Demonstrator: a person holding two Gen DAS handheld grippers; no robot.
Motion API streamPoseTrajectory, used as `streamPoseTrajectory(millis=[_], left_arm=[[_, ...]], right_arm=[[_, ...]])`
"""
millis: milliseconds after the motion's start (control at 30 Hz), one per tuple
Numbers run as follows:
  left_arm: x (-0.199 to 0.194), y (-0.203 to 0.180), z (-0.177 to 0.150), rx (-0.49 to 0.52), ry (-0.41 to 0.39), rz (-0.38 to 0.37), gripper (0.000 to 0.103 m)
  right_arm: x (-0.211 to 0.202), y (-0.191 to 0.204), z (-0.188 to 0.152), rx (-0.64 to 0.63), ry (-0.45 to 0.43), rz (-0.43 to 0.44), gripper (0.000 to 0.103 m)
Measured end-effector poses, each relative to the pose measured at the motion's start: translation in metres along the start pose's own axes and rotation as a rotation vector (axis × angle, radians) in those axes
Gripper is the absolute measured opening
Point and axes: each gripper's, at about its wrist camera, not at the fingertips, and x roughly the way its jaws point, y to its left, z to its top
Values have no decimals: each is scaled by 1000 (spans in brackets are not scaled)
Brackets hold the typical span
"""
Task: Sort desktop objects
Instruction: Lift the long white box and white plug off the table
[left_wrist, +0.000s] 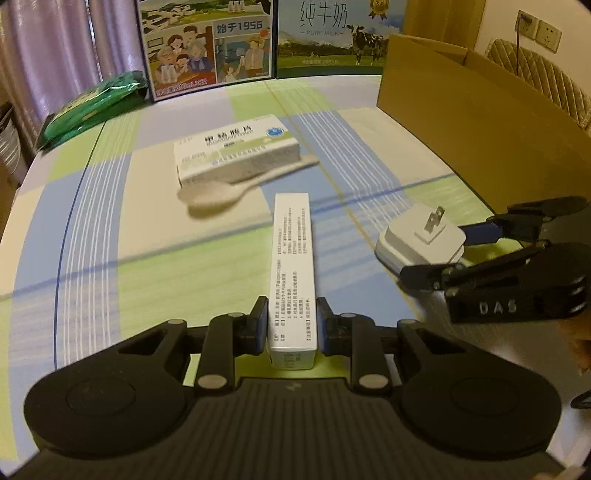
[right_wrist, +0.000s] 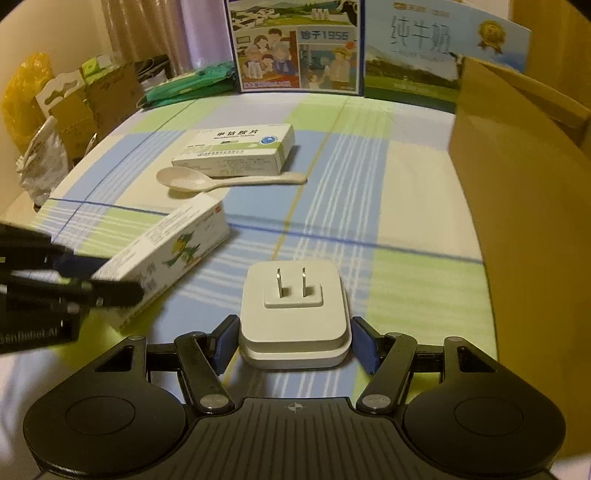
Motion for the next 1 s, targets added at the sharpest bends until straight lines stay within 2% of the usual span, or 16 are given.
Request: streamPoseTrajectory(millis=[267,367,500,1000], left_arm=[[-29,-27,-31,23,-16,-6,22],[-29,-25,-34,-4,-39,-37,29],[-25,-23,-31,-2,-72,-32,34],[0,-28,-19,18,-75,-8,34]], right_arm=[[-36,12,-44,54,-7,-13,62],[-39,17,-57,64,-31,-43,62],[-37,20,-63,74,-57,-63,62],[-31,26,-63,26,-76,-102,66]])
